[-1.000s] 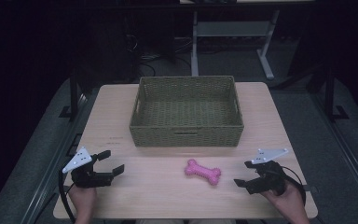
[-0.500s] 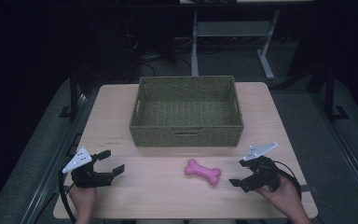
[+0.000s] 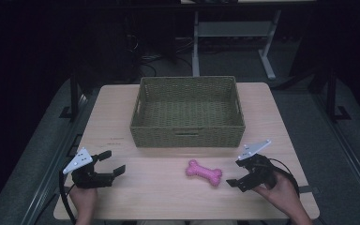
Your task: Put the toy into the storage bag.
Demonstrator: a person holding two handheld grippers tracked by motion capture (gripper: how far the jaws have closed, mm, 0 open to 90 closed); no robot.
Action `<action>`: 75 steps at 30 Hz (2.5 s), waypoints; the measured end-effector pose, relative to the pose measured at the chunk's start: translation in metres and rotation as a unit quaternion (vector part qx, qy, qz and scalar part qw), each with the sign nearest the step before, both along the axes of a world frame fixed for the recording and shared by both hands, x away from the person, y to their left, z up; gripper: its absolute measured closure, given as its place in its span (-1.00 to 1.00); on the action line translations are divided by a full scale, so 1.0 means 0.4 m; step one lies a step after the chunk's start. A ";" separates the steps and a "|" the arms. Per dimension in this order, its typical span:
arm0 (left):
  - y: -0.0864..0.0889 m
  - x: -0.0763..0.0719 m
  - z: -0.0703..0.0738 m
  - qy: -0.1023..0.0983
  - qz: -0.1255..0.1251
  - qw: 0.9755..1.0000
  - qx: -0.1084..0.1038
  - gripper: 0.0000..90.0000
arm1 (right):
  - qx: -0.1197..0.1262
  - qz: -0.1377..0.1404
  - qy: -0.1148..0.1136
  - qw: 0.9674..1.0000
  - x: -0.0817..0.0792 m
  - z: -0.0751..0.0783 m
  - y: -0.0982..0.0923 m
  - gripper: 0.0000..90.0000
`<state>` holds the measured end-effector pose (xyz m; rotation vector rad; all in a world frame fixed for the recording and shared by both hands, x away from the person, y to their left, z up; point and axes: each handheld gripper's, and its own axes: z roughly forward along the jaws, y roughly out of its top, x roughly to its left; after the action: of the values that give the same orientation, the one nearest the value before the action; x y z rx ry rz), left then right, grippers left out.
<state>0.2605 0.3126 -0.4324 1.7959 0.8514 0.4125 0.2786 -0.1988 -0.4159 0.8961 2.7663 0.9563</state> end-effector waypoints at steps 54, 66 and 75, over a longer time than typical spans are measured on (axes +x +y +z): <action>0.005 0.000 0.004 -0.005 0.003 1.000 -0.006 -0.70 | -0.061 0.084 0.018 0.994 0.070 0.040 0.154 -0.61; 0.006 -0.001 0.005 -0.005 0.001 1.000 -0.006 -0.70 | -0.064 0.093 0.026 0.993 0.081 0.029 0.179 -0.60; 0.007 -0.001 0.005 -0.006 0.002 1.000 -0.009 -0.70 | -0.073 0.095 0.032 0.992 0.086 0.020 0.186 -0.57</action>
<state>0.2601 0.3156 -0.4303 1.7732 0.8477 0.4157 0.3130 -0.1242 -0.4079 0.6624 2.9735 0.7488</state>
